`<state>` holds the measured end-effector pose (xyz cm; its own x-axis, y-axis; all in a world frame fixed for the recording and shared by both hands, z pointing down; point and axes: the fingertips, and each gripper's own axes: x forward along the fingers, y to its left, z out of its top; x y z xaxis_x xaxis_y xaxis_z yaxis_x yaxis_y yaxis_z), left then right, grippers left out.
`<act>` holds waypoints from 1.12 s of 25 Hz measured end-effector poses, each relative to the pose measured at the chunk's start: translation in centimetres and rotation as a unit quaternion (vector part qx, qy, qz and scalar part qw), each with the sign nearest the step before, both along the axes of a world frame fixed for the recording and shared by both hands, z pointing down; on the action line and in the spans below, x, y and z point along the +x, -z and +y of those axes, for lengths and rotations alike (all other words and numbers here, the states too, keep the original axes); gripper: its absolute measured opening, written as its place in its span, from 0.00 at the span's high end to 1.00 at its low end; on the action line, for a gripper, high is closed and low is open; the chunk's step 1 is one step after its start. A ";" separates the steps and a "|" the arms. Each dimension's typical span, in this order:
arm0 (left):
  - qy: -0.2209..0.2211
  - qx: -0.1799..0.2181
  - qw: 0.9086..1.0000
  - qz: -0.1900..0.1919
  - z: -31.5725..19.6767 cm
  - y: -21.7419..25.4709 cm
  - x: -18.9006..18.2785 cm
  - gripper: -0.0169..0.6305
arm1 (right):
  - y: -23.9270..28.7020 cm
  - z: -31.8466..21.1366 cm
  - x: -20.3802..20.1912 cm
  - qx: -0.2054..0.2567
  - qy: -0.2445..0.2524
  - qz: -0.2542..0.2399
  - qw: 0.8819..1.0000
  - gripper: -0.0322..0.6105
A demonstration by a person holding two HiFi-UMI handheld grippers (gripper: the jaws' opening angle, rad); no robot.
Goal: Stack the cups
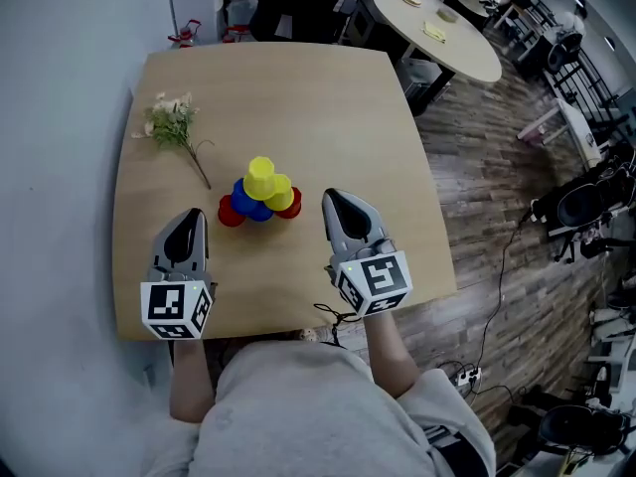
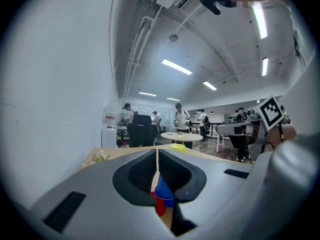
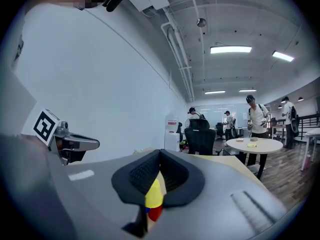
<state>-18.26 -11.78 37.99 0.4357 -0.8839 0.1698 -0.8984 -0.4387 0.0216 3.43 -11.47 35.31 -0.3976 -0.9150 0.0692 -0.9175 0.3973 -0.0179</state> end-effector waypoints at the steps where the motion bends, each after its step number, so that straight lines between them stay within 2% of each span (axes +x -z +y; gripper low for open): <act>1: -0.002 0.003 1.000 0.000 0.1 0.2 0.2 0.94 | -0.1 0.2 0.1 0.001 -0.002 -0.001 1.000 0.93; 14: -0.007 0.022 1.000 0.007 1.7 1.1 1.9 0.94 | -0.6 2.2 2.0 0.010 -0.022 0.002 1.000 0.93; 28: -0.009 0.034 0.999 0.012 3.8 2.3 3.3 0.94 | 0.0 4.3 2.5 0.018 -0.015 0.001 1.000 0.93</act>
<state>-14.98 -7.99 35.72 0.4552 -0.8848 0.0996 -0.8897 -0.4563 0.0128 5.93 -7.20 35.36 -0.3701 -0.9283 0.0366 -0.9289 0.3703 -0.0020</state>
